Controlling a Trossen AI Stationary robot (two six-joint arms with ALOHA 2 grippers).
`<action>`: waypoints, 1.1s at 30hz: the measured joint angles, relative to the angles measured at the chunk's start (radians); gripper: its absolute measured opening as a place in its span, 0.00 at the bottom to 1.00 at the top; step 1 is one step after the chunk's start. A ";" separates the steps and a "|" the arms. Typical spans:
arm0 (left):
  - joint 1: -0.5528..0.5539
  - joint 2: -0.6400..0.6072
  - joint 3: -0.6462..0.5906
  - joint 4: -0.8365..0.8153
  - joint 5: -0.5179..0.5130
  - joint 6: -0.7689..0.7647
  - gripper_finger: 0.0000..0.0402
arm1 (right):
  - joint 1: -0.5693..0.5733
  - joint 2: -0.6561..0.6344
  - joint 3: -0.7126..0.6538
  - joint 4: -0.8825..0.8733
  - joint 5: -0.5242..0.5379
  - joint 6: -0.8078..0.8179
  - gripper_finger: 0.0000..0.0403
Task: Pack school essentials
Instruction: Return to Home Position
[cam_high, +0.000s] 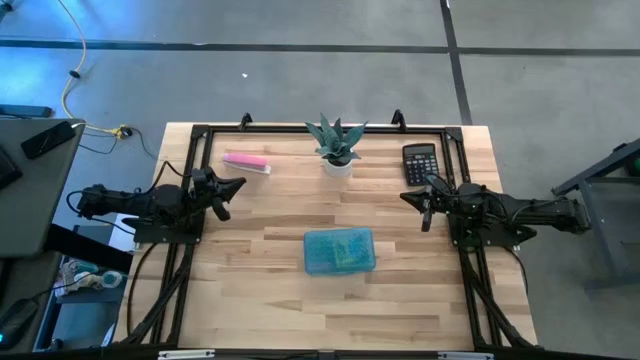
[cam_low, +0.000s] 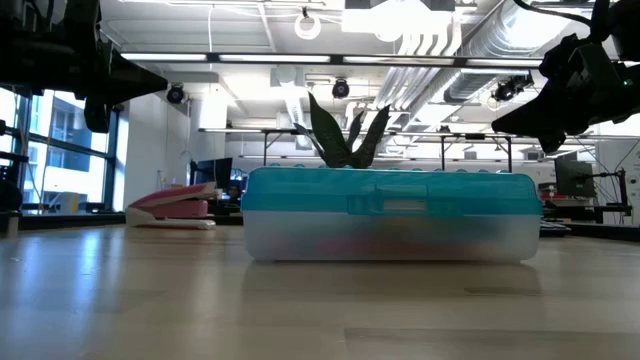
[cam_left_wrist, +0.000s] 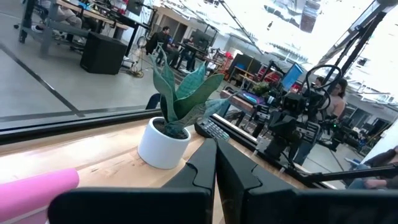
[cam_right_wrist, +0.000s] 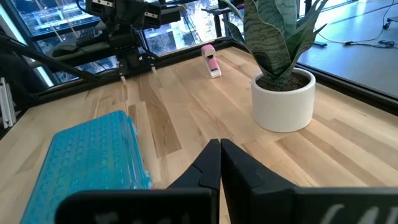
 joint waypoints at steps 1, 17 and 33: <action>0.000 0.000 0.000 0.000 0.000 0.000 0.00 | 0.000 0.000 0.000 0.000 0.000 0.000 0.00; -0.001 0.014 0.000 0.000 0.099 0.131 0.00 | 0.000 0.000 0.000 0.000 0.000 0.000 0.00; -0.001 0.046 -0.035 0.037 0.442 0.405 0.00 | 0.000 0.000 0.000 0.000 0.000 0.000 0.00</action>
